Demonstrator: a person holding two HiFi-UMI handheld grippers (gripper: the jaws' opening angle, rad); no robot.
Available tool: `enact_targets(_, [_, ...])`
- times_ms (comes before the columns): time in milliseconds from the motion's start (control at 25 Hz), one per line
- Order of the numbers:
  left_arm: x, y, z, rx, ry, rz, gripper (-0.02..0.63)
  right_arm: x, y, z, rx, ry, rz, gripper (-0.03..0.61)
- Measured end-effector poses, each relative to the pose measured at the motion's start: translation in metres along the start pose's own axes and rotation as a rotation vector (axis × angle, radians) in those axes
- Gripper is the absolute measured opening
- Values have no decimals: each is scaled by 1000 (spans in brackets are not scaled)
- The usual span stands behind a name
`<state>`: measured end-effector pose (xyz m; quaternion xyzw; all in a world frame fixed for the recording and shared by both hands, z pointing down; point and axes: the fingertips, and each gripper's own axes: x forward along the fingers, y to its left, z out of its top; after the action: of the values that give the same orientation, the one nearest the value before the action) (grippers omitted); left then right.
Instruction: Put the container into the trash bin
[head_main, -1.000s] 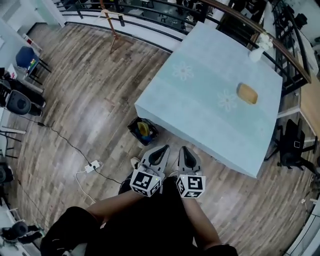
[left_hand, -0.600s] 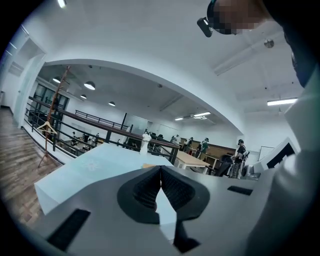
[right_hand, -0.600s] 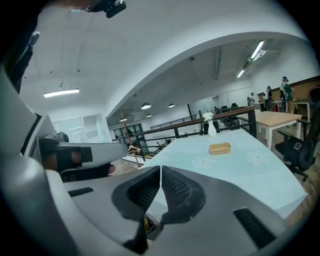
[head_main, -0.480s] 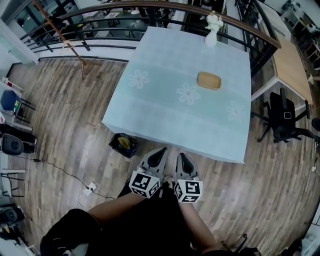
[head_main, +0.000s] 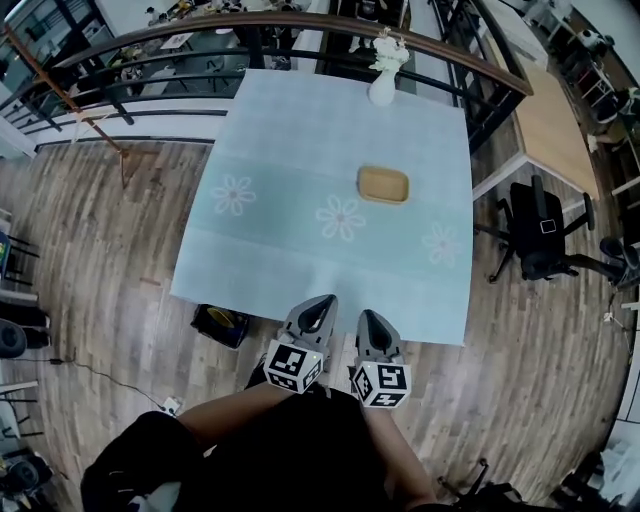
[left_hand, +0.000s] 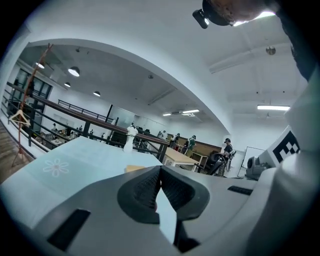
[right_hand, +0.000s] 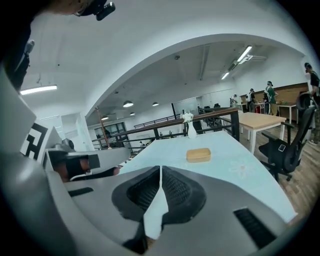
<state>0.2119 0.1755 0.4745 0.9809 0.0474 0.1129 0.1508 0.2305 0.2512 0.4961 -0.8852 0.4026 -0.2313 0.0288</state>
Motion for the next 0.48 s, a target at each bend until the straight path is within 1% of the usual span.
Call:
enact_targets(160, [37,18,5,-8,23,-58,14,40,-19,34,22,-43,-22,38])
enact_targets(280, [62,30,8,-10,45,-91,14,64,-35,55,26,-63,-56,38])
enact_targets(360, [77,39,12,-18,57,-98,14,81,-49,63,38,-55,-83,38])
enact_targets(480, [97,51,19,-33,57,-99,14,103,-66,68,48,-31,-98,40])
